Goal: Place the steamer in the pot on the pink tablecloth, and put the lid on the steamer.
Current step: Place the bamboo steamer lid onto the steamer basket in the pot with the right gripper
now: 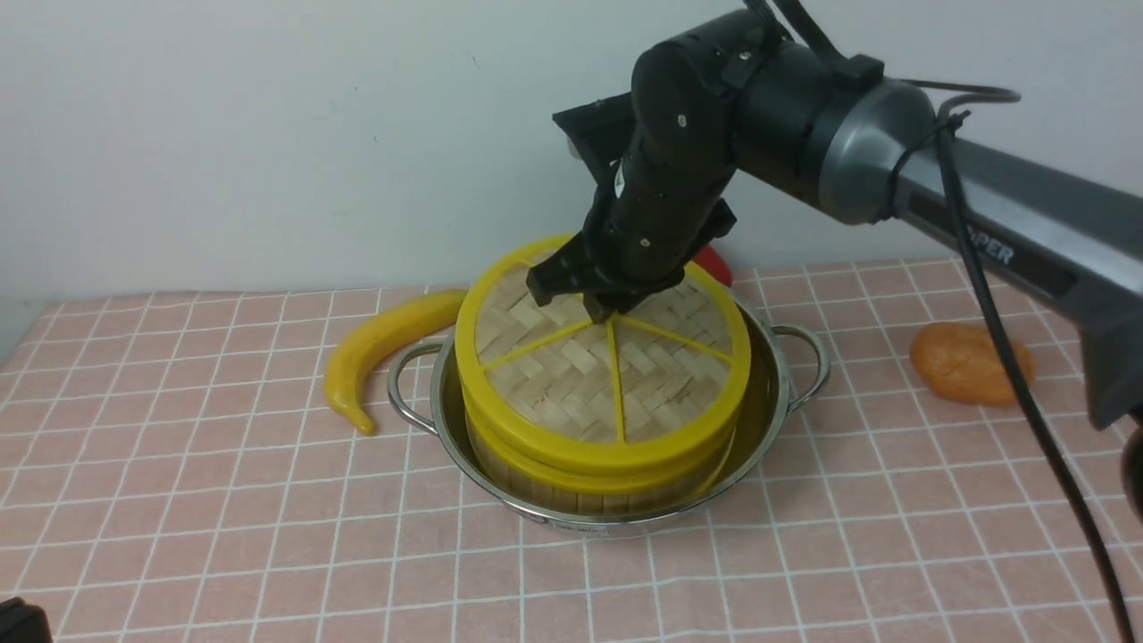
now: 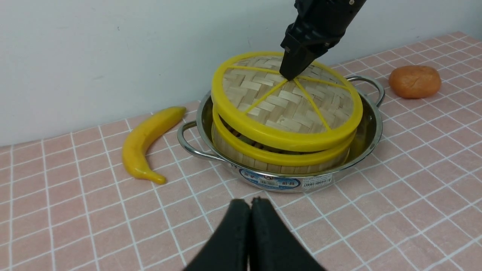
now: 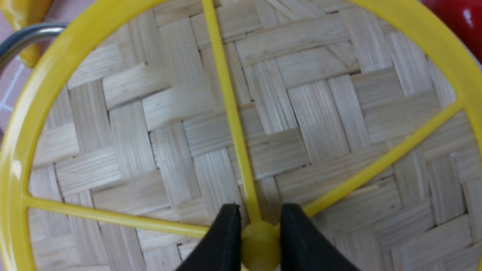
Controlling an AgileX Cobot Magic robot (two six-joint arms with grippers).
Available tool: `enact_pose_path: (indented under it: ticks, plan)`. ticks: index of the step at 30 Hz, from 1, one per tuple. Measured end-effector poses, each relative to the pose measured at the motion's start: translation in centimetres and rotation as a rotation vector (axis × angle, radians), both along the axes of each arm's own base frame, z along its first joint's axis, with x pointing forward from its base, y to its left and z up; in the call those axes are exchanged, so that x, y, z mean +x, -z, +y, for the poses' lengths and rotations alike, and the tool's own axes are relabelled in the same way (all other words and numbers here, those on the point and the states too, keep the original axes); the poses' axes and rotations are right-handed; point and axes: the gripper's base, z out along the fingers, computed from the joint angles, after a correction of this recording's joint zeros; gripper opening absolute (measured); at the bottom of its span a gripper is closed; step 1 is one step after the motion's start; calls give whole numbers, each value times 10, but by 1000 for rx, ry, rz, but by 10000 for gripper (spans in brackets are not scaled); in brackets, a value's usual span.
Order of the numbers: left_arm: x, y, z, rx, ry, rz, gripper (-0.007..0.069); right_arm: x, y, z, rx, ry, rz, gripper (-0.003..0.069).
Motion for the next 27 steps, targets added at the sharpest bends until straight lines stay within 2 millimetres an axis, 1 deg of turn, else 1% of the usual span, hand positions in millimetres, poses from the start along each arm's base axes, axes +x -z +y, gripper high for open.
enact_pose_path:
  ticks: [3, 6, 8, 10, 24, 27]
  plan:
    - [0, 0, 0, 0, 0, 0, -1, 0, 0, 0, 0, -2, 0, 146]
    - [0, 0, 0, 0, 0, 0, -1, 1, 5, 1, -6, -3, 8, 146]
    - [0, 0, 0, 0, 0, 0, -1, 3, 14, 2, -19, -3, 26, 146]
    - [0, 0, 0, 0, 0, 0, -1, 4, 19, 3, -24, -3, 34, 146]
    - [0, 0, 0, 1, -1, 0, -1, 4, 18, 4, -26, -6, 39, 146]
    - [0, 0, 0, 1, -1, 0, -1, 5, 14, 4, -31, -7, 45, 146]
